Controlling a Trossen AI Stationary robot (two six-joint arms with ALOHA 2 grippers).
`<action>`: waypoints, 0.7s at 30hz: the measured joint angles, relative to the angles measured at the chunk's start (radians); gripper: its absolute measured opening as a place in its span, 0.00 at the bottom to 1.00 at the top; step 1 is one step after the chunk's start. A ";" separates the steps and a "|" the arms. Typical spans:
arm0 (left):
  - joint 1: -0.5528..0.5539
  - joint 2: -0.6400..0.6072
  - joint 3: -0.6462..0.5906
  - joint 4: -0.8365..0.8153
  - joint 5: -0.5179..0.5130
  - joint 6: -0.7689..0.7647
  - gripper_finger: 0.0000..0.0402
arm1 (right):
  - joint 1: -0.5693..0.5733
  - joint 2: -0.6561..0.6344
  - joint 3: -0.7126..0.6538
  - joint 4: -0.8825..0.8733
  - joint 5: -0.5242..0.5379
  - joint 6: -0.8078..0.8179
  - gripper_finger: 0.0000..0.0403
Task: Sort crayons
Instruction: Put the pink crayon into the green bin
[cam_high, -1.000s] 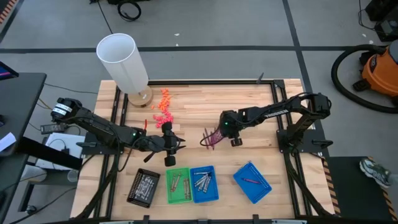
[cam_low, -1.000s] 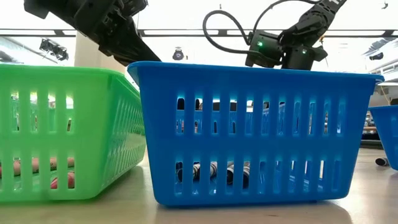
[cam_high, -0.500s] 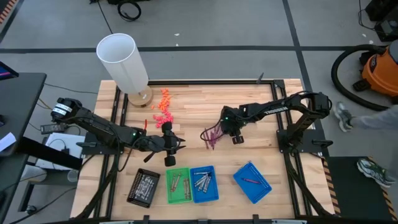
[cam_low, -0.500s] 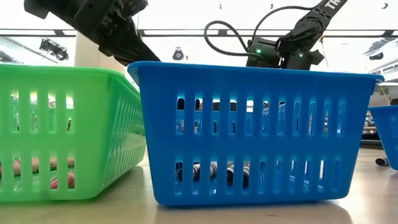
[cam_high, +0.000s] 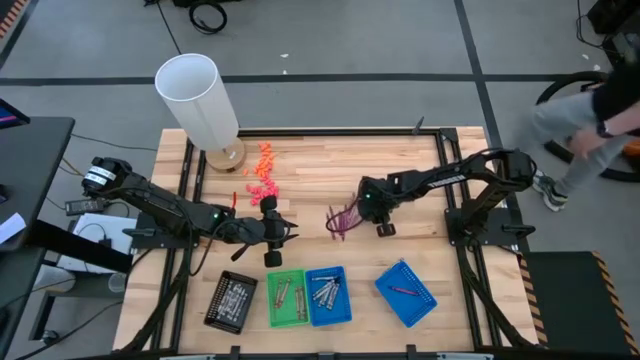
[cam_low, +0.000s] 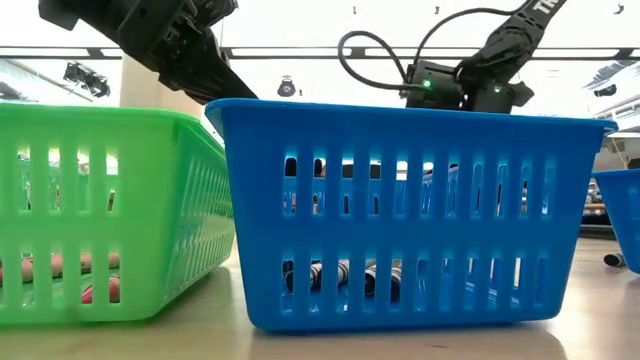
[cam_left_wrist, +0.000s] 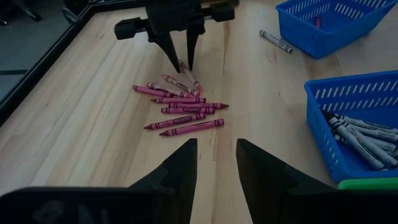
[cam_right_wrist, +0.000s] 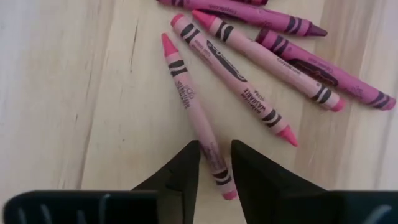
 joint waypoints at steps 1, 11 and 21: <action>0.000 0.000 0.000 0.000 0.000 0.000 0.30 | 0.008 0.000 -0.006 0.000 0.013 0.014 0.25; -0.001 0.000 0.000 -0.002 0.002 -0.033 0.30 | 0.080 0.002 0.001 -0.012 0.124 0.078 0.05; -0.036 0.000 0.000 -0.014 0.147 -0.132 0.30 | 0.135 0.007 0.068 -0.035 0.105 0.147 0.09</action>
